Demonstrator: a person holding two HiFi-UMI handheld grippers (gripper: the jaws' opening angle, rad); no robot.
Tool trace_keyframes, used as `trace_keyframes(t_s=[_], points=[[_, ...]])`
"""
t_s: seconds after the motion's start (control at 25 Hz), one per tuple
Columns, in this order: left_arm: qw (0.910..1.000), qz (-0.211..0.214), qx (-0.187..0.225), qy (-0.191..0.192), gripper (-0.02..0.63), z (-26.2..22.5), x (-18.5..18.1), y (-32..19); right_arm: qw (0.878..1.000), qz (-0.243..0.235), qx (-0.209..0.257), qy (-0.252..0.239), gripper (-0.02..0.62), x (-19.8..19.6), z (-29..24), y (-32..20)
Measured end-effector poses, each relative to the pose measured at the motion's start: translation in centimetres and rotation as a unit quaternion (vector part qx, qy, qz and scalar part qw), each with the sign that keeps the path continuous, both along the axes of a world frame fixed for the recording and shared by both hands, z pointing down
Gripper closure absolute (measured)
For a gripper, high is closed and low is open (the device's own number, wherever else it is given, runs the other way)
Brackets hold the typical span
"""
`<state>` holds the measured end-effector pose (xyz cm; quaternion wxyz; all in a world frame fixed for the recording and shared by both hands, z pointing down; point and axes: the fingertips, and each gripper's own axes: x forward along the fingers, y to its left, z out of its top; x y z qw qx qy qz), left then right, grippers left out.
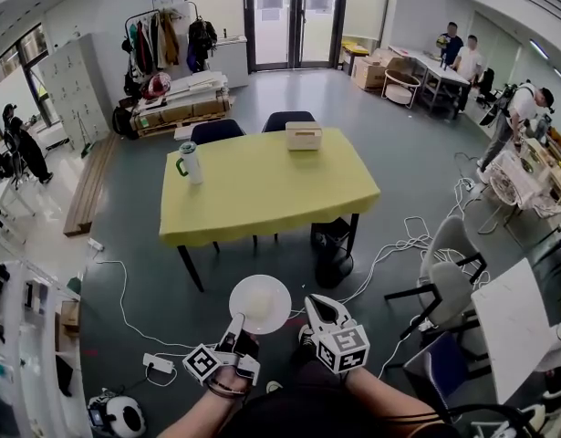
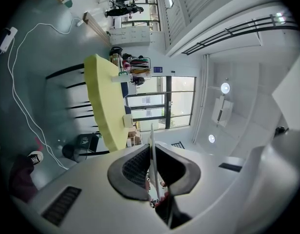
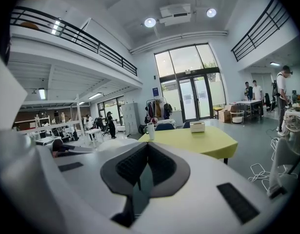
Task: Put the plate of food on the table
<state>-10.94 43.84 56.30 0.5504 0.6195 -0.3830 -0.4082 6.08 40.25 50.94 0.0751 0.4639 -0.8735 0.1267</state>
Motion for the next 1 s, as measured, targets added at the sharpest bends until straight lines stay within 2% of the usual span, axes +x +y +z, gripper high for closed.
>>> trace_keyframes(t_s=[0.24,0.72,1.0], points=[[1.0000,-0.006,0.000,0.000,0.578,0.8,-0.3,-3.1,1.000,-0.002,-0.005,-0.002,0.583,0.2,0.7,-3.2],[0.9996,-0.028,-0.003,-0.003,0.577,0.0,0.1,-11.8,1.000,-0.026,0.000,-0.006,0.583,0.5,-0.3,-13.1],[0.9989,-0.046,-0.002,-0.002,0.577,-0.9,1.9,-17.1,0.999,-0.042,0.002,-0.009,0.583,2.0,-0.9,-18.8]])
